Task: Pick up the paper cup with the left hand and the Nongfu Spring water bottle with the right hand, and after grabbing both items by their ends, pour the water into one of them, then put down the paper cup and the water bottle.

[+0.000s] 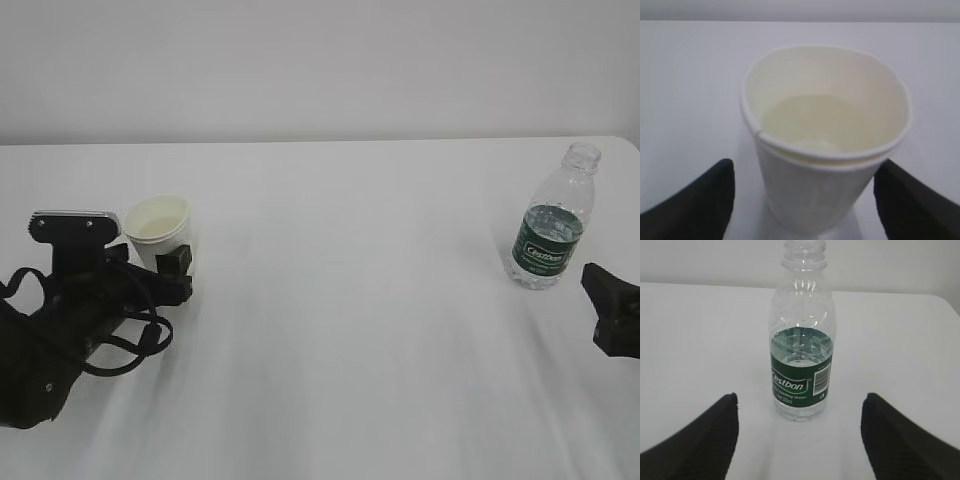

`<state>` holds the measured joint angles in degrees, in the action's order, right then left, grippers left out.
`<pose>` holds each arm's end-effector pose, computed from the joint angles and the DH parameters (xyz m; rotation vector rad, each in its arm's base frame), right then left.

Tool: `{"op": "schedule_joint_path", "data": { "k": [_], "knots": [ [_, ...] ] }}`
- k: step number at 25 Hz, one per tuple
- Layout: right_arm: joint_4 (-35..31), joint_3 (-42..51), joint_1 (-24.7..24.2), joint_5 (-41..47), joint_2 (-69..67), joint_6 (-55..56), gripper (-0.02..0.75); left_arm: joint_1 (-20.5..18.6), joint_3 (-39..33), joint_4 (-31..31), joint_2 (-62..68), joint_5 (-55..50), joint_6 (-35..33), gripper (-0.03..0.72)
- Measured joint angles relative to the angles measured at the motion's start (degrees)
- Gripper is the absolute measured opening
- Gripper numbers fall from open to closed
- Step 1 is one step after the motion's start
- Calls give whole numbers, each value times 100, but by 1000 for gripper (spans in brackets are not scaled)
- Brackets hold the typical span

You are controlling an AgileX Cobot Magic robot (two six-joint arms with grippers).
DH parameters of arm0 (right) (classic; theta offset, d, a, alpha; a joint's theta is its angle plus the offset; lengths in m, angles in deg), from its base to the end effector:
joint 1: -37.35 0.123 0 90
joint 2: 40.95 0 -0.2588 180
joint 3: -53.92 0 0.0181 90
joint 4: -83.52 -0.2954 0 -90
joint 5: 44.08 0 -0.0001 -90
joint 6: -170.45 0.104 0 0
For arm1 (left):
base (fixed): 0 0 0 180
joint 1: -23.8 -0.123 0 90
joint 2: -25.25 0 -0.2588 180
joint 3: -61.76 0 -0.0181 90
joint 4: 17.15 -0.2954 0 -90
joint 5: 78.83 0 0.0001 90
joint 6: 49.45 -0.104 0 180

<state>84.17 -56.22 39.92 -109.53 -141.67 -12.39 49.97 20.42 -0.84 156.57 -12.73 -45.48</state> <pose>0.2144 0.0107 0.0616 -0.0982 1.8322 0.0028 0.3012 -0.1182 -0.0035 0.0733 1.8682 -0.2018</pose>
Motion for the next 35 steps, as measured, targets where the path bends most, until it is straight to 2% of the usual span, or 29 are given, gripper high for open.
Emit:
{"op": "schedule_joint_path", "data": {
  "k": [7, 18, 24, 29, 35],
  "knots": [
    [153, 0, 0, 0, 0, 0, 583, 0, -612, -10, -406, 0, 0, 612],
    [947, 0, 0, 0, 0, 0, 585, 0, -1417, -150, -1418, 0, 0, 589],
    [1011, -26, 0, 0, 286, 0, 585, 0, -1486, -199, -2208, 0, 0, 588],
    [868, -406, 0, 10, 779, 97, 585, -10, -1486, -199, -2753, 0, 0, 588],
    [860, -1098, 0, 841, 1277, 167, 585, -10, -1242, -187, -3267, -281, 0, 588]
  ]
}}
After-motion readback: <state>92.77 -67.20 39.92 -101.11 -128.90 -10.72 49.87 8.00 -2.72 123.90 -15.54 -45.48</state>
